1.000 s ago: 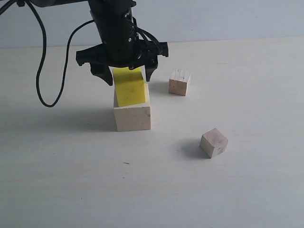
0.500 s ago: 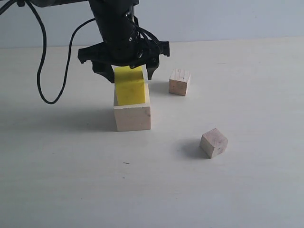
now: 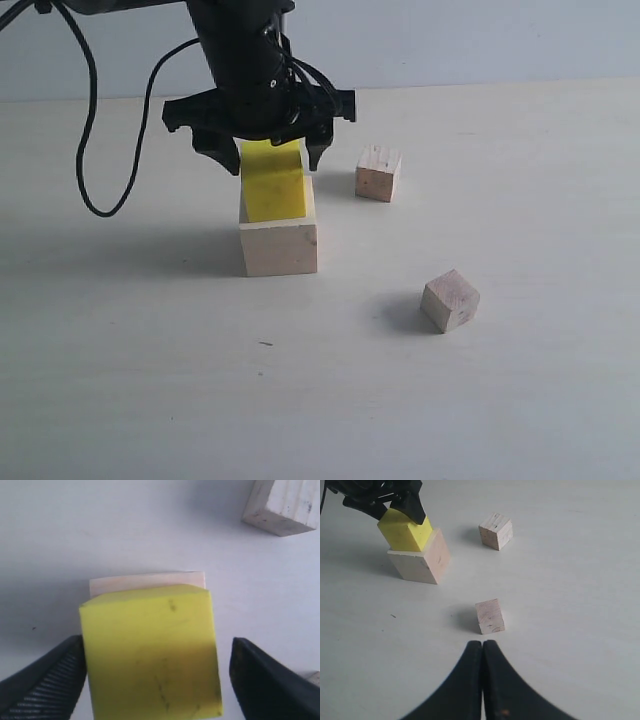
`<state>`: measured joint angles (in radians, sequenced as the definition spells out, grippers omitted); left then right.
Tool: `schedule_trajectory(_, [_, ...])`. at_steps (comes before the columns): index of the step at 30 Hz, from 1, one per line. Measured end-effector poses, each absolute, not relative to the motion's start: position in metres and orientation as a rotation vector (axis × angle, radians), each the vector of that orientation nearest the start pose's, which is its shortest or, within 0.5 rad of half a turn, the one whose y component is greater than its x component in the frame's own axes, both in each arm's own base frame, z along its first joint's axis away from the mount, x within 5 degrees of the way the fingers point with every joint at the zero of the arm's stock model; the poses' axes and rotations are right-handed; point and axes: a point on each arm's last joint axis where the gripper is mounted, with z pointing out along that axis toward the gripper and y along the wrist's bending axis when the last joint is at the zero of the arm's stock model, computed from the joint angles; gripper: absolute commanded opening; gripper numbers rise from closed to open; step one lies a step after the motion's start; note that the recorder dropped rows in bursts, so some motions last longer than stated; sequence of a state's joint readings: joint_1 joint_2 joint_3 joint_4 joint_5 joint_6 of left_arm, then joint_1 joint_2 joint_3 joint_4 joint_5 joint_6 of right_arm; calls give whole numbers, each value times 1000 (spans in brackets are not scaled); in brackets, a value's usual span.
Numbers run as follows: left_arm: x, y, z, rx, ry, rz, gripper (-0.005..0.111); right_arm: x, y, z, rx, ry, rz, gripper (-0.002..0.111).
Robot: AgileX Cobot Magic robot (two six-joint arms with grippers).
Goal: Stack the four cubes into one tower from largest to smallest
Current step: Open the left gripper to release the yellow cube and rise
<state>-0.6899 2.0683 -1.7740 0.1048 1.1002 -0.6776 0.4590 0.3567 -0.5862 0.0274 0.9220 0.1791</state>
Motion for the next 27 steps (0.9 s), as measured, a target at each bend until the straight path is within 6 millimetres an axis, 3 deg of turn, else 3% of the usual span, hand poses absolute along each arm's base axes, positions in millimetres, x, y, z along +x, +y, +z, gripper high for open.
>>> schedule_trajectory(16, [332, -255, 275, 157, 2838, -10, 74, 48, 26, 305, -302, 2182, 394, 0])
schedule_trajectory(23, [309, -263, 304, 278, 2767, -53, 71, 48, 26, 305, -302, 2182, 394, 0])
schedule_trajectory(25, [300, -267, 313, 316, 2747, -74, 68, 48, 26, 305, -302, 2182, 394, 0])
schedule_trajectory(27, [293, -270, 320, 349, 2730, -89, 57, 48, 26, 305, -302, 2182, 394, 0])
